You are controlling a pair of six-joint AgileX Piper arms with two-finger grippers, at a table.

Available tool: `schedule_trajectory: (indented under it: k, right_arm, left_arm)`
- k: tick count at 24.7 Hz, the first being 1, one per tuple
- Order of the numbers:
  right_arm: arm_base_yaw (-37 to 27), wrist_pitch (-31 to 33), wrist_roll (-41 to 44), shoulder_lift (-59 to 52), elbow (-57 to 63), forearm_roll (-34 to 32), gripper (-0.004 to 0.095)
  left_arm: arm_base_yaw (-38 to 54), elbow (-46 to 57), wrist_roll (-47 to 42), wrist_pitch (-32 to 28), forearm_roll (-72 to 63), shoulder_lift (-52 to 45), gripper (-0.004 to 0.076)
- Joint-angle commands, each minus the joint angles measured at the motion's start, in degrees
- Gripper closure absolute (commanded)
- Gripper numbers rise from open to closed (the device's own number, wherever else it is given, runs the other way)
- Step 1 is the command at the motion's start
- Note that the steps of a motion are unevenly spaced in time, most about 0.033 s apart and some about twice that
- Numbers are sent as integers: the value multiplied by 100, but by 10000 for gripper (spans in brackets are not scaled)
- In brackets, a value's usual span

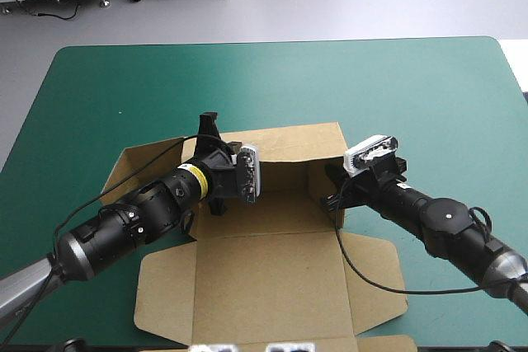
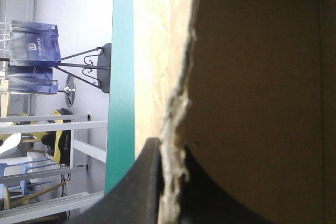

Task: Fold the box

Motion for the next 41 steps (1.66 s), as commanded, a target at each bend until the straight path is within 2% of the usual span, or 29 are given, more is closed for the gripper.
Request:
schedule_trajectory:
  k: [1,2,3,14,19,20,24,33,37,41]
  right_arm:
    - [23,604,-61,-15,-163,143,799]
    - [23,708,-61,14,-168,143,838]
    - [23,952,-61,124,-177,159,929]
    - [23,1259,-61,301,-214,282,932]
    - [23,1230,-61,301,-214,282,932]
    - [23,1166,-61,301,-214,282,932]
    - [23,1094,-44,301,-214,292,932]
    - [23,924,-44,301,-214,444,932]
    - [23,775,-44,301,-214,457,932]
    - [13,558,-44,290,-214,435,932]
  left_arm:
    - [-268,13,-168,-548,-709,62,729]
    - [-268,13,-168,-537,-709,62,729]
    - [-268,13,-168,-506,-709,62,729]
    - [-268,-13,-170,-494,-932,27,726]
    - [-268,-240,-184,-424,-1454,-128,599]
    - [-268,-394,-155,-286,-1840,-189,550]
    - [-268,-694,-3,334,-2278,-236,466]
    - [-268,-1326,775,1203,-4229,-502,461]
    - [-268,-1661,903,1793,-4626,-640,461]
    - [-257,-1775,960,1952,-4779,-832,461]
